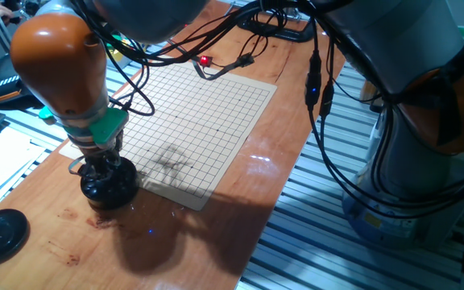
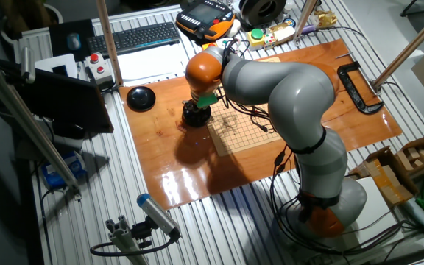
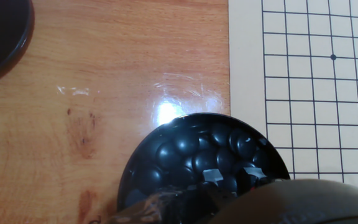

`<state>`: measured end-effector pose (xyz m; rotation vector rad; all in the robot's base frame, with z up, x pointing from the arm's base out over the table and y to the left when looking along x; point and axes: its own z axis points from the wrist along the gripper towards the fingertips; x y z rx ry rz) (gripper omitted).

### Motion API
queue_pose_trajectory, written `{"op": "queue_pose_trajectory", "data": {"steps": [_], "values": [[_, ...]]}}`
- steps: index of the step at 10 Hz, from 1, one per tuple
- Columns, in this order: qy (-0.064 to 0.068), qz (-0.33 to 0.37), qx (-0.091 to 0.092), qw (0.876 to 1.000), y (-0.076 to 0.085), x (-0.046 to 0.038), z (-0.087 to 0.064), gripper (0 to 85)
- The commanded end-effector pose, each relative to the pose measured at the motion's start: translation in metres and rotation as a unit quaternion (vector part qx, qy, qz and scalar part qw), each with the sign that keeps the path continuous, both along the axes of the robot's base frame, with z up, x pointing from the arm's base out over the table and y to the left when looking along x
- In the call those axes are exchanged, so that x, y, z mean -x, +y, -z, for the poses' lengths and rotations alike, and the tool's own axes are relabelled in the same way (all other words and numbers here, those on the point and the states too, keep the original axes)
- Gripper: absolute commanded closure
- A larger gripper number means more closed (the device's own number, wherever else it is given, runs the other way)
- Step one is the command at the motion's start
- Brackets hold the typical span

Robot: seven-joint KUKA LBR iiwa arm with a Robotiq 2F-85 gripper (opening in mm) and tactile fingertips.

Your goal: Play the first move as black on the 3-4 point in the upper right corner of the Go board

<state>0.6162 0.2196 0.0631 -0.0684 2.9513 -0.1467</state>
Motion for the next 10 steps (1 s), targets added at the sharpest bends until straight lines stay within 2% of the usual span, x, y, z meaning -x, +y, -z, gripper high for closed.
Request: {"op": "queue_pose_trajectory", "data": {"steps": [1,5,10], "values": [[0.000,0.000,-0.001,1.000,-0.0001,0.0001,0.0002,57.7],[0.000,-0.001,0.000,1.000,-0.0002,0.0001,0.0007,57.7],[-0.005,-0.006,0.009,1.000,-0.0001,0.0004,0.0010,58.0]]}}
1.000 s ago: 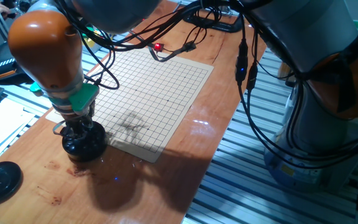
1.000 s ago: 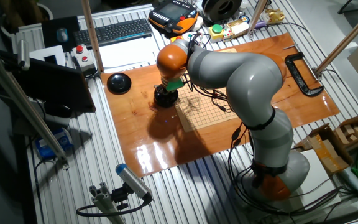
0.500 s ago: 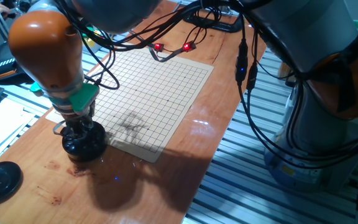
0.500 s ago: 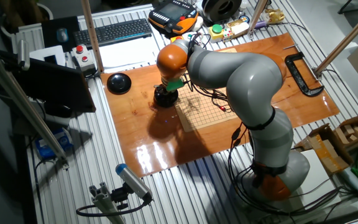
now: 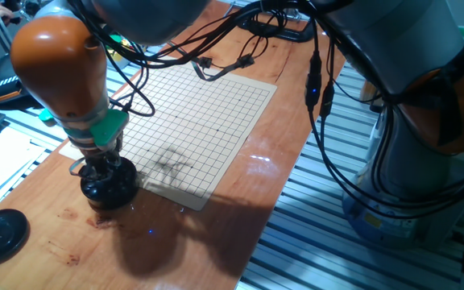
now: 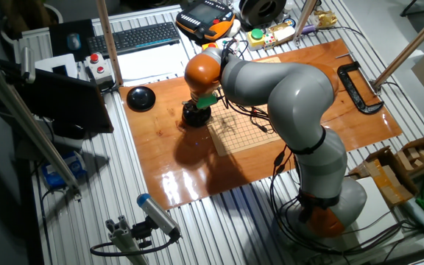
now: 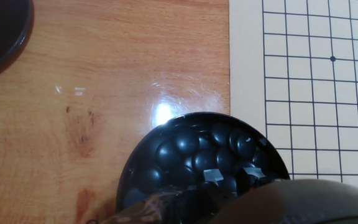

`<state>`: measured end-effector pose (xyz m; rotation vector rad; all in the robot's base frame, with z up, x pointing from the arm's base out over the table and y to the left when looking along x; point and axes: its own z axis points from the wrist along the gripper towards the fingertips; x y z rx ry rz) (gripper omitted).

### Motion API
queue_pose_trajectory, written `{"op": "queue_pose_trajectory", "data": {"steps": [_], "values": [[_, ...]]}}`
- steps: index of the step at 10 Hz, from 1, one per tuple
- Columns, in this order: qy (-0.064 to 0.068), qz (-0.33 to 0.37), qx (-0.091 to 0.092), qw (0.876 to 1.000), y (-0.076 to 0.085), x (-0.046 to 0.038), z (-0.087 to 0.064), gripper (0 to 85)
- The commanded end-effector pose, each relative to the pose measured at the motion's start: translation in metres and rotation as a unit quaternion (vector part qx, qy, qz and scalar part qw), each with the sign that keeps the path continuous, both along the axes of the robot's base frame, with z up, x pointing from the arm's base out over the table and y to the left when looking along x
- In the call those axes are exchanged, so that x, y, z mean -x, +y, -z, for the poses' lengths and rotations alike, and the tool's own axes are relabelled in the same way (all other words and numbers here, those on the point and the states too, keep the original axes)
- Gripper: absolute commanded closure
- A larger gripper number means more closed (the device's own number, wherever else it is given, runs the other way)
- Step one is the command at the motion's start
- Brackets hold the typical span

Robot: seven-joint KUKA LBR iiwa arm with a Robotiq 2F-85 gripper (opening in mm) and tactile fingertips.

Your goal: Play the first move as black on the 3-4 point in the upper right corner of the Go board

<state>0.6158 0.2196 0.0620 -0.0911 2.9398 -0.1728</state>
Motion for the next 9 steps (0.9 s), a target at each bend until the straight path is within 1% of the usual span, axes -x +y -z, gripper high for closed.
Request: {"op": "queue_pose_trajectory", "data": {"steps": [1,3,9], "values": [[-0.001,0.000,0.000,1.000,0.0000,0.0000,0.0005,58.0],[-0.003,0.000,0.001,1.000,0.0002,0.0000,0.0009,58.0],[-0.004,-0.002,0.001,1.000,0.0004,0.0002,0.0023,58.3]]}}
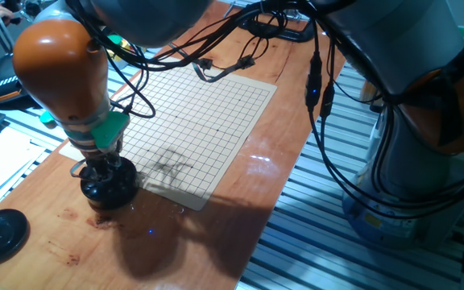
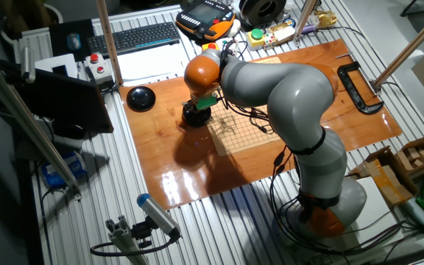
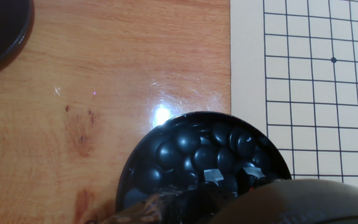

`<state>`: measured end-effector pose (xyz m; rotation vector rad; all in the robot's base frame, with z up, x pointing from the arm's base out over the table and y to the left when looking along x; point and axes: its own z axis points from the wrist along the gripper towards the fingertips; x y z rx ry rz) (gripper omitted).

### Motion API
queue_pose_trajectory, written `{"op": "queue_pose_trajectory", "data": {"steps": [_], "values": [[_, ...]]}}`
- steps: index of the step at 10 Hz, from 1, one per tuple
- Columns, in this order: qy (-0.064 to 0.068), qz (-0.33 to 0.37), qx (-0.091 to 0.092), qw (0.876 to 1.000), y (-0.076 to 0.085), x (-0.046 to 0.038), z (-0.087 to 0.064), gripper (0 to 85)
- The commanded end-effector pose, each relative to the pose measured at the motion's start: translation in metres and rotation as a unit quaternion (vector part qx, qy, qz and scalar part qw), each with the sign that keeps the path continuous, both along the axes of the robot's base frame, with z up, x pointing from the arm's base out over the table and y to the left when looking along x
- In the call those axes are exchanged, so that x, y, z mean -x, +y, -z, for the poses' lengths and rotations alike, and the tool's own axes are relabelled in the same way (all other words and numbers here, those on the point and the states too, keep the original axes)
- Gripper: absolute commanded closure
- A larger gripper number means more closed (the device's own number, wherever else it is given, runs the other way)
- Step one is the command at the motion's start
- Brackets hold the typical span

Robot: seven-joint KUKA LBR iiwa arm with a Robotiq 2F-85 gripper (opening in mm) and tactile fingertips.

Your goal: Play the first move as black on the 3-4 point in the upper right corner of the Go board

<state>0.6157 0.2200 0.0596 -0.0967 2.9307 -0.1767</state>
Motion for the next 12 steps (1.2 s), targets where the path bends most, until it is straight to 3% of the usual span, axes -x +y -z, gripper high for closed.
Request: {"op": "queue_pose_trajectory", "data": {"steps": [1,12], "values": [[0.000,-0.001,0.001,1.000,0.0000,0.0001,0.0002,58.3],[0.002,-0.003,0.001,1.000,-0.0002,0.0008,-0.0013,64.0]]}}
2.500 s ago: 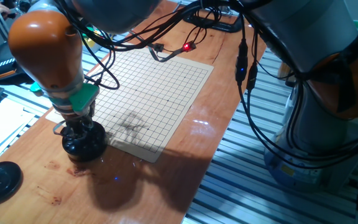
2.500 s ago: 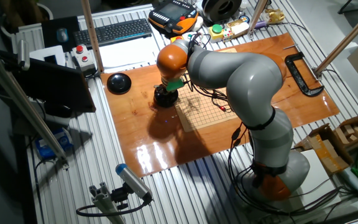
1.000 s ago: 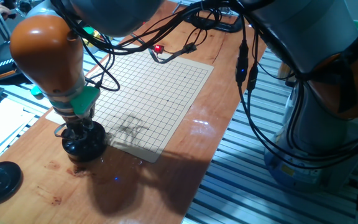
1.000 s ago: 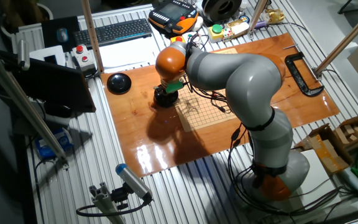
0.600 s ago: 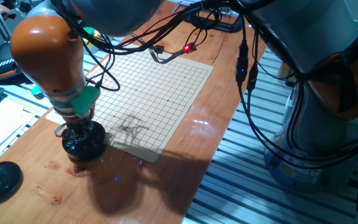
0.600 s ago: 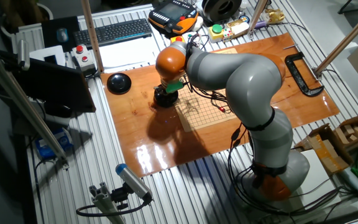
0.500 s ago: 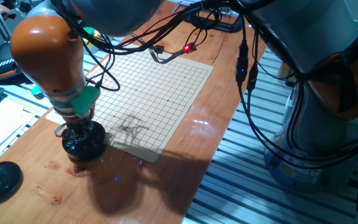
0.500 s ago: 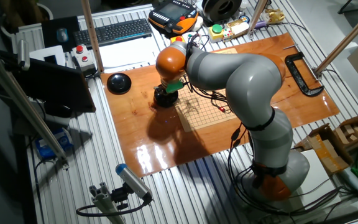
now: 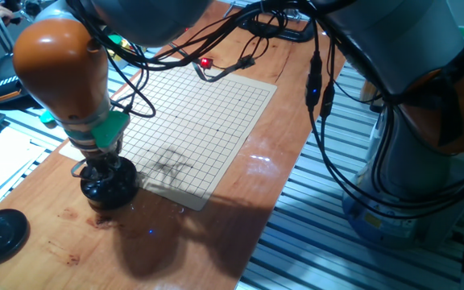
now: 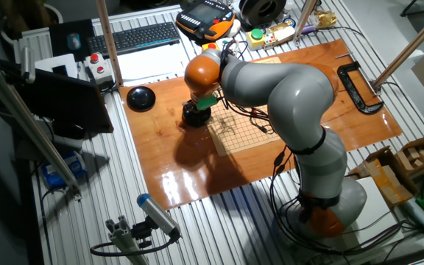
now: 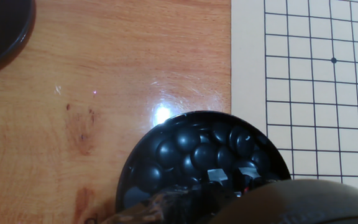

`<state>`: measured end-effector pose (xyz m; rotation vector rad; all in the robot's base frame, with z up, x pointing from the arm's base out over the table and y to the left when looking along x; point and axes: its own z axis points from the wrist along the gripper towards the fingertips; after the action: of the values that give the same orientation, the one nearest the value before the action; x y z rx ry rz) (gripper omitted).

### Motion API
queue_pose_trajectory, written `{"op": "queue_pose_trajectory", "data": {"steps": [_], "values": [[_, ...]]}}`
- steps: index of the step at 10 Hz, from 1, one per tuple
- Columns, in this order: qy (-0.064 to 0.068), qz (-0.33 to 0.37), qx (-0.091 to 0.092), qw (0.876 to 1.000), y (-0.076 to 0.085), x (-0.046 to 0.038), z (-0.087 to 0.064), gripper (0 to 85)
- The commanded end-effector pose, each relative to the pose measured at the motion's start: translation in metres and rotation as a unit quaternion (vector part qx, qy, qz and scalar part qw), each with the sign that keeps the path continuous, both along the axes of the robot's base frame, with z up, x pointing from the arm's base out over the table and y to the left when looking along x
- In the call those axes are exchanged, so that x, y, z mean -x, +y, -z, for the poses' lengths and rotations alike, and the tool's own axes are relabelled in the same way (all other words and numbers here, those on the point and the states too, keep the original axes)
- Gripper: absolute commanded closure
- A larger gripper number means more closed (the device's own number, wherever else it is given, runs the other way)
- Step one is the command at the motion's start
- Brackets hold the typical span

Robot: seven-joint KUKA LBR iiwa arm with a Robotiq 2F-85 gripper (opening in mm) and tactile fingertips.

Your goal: Play the first move as black on the 3-4 point in the upper right corner of the Go board

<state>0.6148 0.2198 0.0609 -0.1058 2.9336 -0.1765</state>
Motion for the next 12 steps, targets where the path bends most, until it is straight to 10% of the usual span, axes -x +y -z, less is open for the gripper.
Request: {"op": "queue_pose_trajectory", "data": {"steps": [1,12], "values": [[0.000,0.000,-0.001,1.000,0.0001,0.0001,0.0001,64.3],[0.007,-0.003,-0.007,1.000,0.0013,0.0032,0.0007,75.0]]}}
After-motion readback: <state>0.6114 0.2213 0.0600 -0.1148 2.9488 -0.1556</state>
